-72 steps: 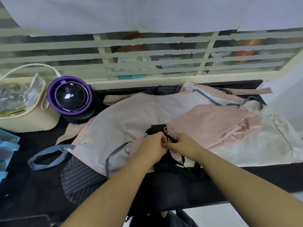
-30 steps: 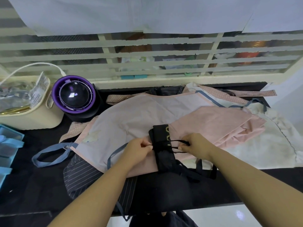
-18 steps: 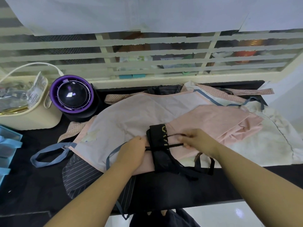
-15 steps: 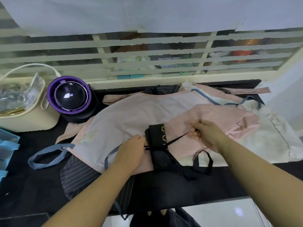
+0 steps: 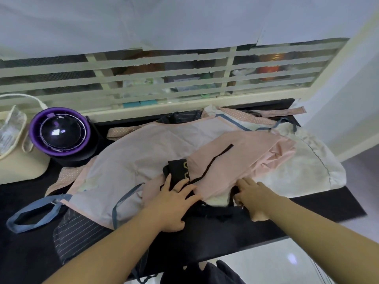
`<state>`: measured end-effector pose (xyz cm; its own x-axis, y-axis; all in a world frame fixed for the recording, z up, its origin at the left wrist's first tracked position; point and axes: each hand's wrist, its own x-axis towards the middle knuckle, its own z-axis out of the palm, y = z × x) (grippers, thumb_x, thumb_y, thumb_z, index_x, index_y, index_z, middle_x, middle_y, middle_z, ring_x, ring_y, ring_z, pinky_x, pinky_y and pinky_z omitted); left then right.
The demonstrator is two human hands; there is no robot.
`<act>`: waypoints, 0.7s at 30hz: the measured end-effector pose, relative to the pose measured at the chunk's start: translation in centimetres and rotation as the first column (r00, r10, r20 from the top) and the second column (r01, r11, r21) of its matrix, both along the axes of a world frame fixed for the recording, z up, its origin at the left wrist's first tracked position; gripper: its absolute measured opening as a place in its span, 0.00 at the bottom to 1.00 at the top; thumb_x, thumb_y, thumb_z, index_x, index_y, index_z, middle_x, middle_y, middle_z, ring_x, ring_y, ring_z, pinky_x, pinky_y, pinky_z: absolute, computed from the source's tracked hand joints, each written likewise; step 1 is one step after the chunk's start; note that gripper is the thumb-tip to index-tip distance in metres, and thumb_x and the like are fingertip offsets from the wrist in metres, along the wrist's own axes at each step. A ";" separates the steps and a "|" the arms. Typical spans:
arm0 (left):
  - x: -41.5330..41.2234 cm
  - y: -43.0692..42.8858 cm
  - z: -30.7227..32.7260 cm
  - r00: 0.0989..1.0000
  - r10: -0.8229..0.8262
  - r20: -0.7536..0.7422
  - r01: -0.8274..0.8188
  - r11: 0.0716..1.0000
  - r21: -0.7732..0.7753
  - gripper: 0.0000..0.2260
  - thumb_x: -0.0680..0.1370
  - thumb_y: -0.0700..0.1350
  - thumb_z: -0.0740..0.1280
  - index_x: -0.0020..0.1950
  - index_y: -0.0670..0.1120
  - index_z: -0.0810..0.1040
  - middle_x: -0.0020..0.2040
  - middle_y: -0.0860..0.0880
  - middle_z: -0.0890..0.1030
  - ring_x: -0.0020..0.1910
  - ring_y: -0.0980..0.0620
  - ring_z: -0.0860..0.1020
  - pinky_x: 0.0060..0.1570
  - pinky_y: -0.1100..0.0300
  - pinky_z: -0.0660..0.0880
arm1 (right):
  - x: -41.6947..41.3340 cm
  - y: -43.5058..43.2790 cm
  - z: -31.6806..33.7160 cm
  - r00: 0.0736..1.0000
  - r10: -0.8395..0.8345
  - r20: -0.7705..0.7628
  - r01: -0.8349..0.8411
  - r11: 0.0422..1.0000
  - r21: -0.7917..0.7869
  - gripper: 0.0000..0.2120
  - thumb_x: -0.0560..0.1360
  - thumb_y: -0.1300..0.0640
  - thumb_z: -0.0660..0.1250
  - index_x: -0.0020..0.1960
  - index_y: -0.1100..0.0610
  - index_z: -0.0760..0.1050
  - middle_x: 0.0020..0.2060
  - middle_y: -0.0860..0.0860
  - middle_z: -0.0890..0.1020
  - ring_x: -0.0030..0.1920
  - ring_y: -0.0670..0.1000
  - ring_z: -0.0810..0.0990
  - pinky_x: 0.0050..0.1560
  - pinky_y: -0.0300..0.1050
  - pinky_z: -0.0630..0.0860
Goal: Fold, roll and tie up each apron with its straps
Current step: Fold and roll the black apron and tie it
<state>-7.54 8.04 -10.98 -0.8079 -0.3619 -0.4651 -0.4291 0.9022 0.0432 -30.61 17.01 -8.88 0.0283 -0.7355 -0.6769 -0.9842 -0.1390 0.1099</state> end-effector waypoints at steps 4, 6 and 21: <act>0.5 -0.2 -0.8 0.990 -0.007 -0.144 -0.003 0.998 -0.070 0.25 0.73 0.46 0.64 0.70 0.52 0.66 0.70 0.49 0.66 0.75 0.43 0.57 0.70 0.36 0.40 | -1.2 0.0 1.1 0.992 -0.092 0.091 0.099 0.992 -0.076 0.08 0.76 0.52 0.63 0.52 0.53 0.78 0.59 0.51 0.72 0.61 0.54 0.69 0.53 0.43 0.69; 1.2 -0.6 -0.6 0.978 -0.064 -0.201 0.034 0.989 -0.146 0.19 0.69 0.53 0.67 0.58 0.52 0.77 0.58 0.51 0.76 0.65 0.45 0.72 0.68 0.37 0.54 | -2.0 -0.9 3.4 0.880 -0.337 0.335 0.368 0.929 -0.032 0.06 0.73 0.53 0.67 0.42 0.56 0.75 0.47 0.52 0.77 0.48 0.52 0.76 0.43 0.38 0.70; 3.3 -5.1 18.9 0.457 0.680 -0.574 -0.442 0.733 0.517 0.06 0.76 0.46 0.66 0.52 0.53 0.76 0.46 0.54 0.81 0.44 0.52 0.80 0.46 0.55 0.78 | 6.0 -11.6 29.0 -0.248 0.188 0.950 0.815 0.571 0.099 0.03 0.79 0.65 0.61 0.51 0.61 0.74 0.43 0.57 0.82 0.38 0.51 0.84 0.47 0.44 0.82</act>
<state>-4.19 2.96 7.94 -0.5682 -0.8227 -0.0191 -0.5614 0.3705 0.7400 -24.64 5.41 20.07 -0.2511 -0.9557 0.1534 0.0729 -0.1767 -0.9816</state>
